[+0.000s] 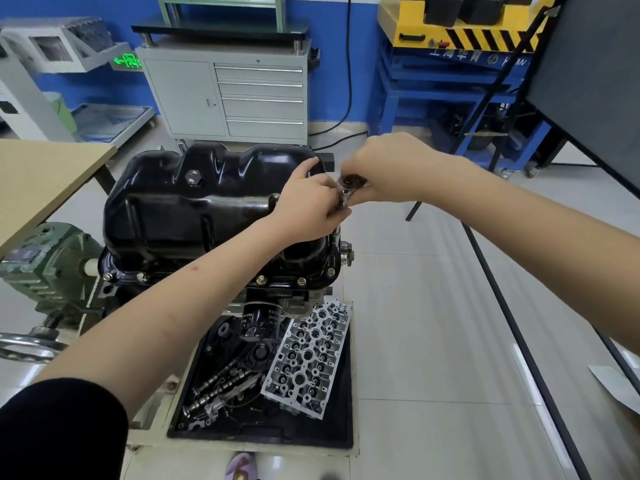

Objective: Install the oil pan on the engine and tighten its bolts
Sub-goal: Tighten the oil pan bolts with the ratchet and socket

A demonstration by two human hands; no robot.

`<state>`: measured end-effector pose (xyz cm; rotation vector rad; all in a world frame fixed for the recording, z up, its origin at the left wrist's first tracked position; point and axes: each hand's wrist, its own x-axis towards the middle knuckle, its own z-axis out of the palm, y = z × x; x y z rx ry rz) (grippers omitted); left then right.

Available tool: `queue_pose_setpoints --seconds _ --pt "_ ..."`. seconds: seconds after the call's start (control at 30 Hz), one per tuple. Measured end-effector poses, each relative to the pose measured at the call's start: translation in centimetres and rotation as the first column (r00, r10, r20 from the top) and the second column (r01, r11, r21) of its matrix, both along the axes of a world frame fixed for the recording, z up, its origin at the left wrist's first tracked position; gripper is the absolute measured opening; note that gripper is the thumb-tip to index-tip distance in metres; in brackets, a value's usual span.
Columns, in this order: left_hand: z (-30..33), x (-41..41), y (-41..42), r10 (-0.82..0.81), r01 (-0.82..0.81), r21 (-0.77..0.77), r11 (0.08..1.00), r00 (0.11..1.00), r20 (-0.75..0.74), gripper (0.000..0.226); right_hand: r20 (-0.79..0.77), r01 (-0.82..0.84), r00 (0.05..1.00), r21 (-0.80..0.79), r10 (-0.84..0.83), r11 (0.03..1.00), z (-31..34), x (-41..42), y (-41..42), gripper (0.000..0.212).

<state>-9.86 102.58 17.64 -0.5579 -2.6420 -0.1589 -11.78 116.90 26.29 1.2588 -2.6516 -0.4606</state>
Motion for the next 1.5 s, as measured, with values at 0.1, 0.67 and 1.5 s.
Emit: queue_pose_setpoints --seconds 0.1,0.67,1.5 --pt "-0.1 0.0 0.2 0.005 -0.005 0.000 1.000 1.000 -0.014 0.030 0.114 0.168 0.981 -0.100 -0.157 0.981 -0.6 0.4 0.2 0.048" --pt "-0.1 -0.1 0.1 0.008 -0.008 -0.009 1.000 1.000 0.002 0.030 0.110 0.131 0.987 -0.112 -0.119 0.985 -0.6 0.9 0.8 0.038" --pt "0.0 0.2 0.3 -0.021 0.021 0.013 1.000 0.998 -0.062 0.027 0.062 0.179 0.983 -0.081 -0.175 0.980 -0.8 1.1 0.2 0.049"
